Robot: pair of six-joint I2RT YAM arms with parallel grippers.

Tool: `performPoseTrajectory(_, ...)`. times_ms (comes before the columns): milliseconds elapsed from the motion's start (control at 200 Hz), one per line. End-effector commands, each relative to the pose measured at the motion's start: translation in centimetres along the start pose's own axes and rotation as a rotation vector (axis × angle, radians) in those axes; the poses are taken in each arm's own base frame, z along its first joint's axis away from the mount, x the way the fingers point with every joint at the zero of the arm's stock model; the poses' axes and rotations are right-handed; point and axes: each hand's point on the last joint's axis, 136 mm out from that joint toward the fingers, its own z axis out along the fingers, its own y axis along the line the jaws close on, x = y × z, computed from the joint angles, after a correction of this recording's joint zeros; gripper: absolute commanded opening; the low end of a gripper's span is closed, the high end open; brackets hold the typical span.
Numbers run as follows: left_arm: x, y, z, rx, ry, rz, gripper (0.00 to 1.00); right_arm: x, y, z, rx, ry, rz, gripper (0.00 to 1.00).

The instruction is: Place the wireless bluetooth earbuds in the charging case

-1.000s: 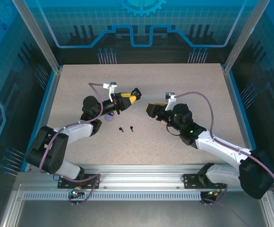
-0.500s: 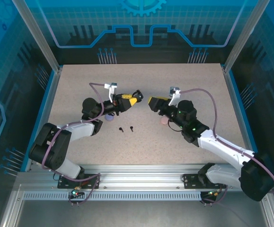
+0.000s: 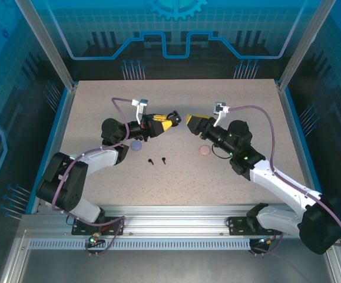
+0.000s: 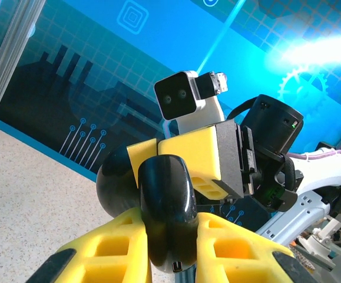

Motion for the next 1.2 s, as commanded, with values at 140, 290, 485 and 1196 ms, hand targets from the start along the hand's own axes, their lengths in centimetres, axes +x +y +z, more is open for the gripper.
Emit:
performPoseTrajectory(140,-1.1,-1.0,0.6,0.045,-0.010,0.054,0.00,-0.5,2.4,1.3,-0.085,0.012,0.001,0.51)
performPoseTrajectory(290,-1.2,-1.0,0.7,0.045,-0.012,0.055,0.00,0.1,2.6,1.8,-0.092,0.032,0.001,0.48)
performPoseTrajectory(485,-1.3,-1.1,0.7,0.046,-0.013,0.055,0.00,0.4,2.8,2.4,-0.096,0.044,-0.001,0.45)
performPoseTrajectory(1196,-0.9,-1.5,0.9,0.054,-0.009,0.056,0.00,1.2,3.1,3.9,-0.124,0.093,0.015,0.22)
